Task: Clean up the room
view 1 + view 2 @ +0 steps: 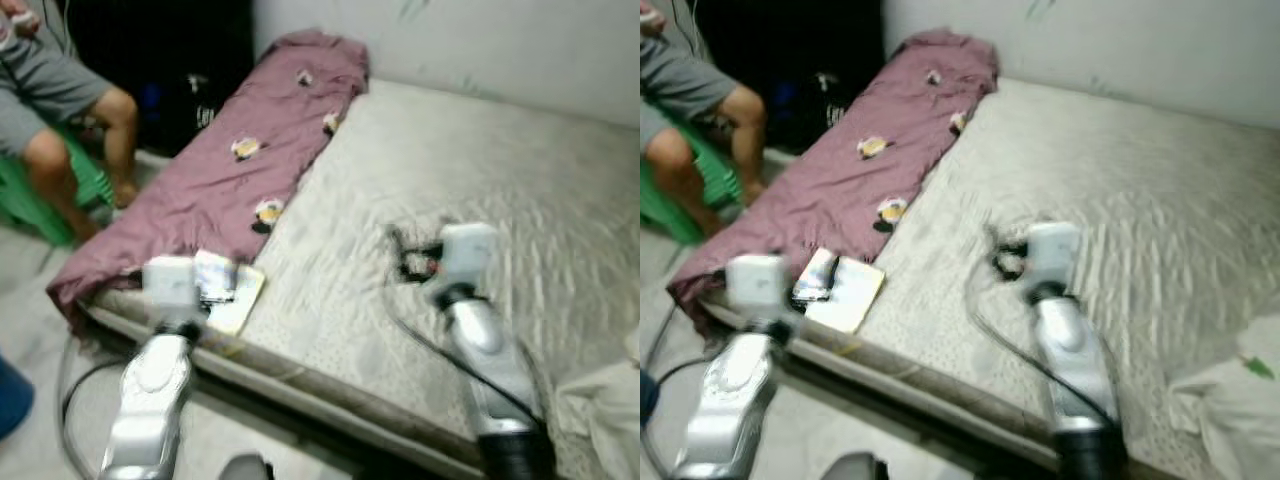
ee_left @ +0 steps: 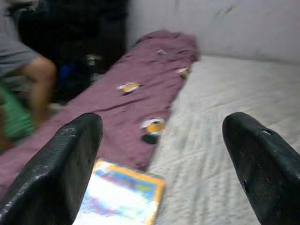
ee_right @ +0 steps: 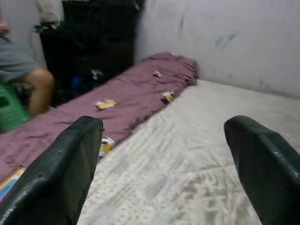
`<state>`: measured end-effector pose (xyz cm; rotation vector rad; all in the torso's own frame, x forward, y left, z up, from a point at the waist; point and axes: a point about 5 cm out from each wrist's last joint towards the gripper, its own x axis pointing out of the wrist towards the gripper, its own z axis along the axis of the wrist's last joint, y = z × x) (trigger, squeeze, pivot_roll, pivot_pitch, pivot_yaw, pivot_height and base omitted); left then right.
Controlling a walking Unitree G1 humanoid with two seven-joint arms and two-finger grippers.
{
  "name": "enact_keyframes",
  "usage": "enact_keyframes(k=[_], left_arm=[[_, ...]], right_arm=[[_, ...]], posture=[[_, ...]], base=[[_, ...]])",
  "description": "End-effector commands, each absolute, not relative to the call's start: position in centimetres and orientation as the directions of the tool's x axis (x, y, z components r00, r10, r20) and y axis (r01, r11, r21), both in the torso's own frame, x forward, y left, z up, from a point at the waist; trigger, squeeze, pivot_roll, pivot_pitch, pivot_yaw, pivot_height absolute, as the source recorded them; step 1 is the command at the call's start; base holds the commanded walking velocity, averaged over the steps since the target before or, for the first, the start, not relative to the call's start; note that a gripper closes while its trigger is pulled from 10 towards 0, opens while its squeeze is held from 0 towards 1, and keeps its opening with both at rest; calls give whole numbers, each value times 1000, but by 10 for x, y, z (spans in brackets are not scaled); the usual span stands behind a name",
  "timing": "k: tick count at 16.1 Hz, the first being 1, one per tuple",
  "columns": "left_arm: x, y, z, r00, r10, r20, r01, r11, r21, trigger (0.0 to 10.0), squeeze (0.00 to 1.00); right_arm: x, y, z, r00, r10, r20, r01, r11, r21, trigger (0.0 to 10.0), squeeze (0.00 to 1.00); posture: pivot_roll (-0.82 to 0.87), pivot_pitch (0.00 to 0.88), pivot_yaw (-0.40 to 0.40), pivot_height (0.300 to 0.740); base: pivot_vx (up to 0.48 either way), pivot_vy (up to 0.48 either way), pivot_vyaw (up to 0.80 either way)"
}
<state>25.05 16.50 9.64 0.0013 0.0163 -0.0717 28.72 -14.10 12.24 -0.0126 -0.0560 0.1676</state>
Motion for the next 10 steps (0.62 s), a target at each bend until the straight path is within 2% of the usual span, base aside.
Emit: enact_keyframes(k=[1,3,6,10], left_arm=[[253,154,102,994,-107,5,107,994,2,10000,0],[253,153,102,994,-105,8,105,994,4,10000,0],[252,153,103,995,-103,11,103,995,2,10000,0],[254,153,103,994,-106,11,106,994,-3,10000,0]], right_arm=[[284,-157,118,992,123,37,-122,992,-34,10000,0],[284,-157,117,992,124,32,-123,992,-32,10000,0],[284,-158,117,992,120,27,-119,992,-33,10000,0],[285,-158,118,993,118,29,-117,992,-37,10000,0]], posture=[[-63,0,16,740],[-62,0,13,740],[-63,0,11,740],[-69,0,10,740]], base=[[0,0,0],[0,0,0],[0,-279,-731],[0,-318,0]])
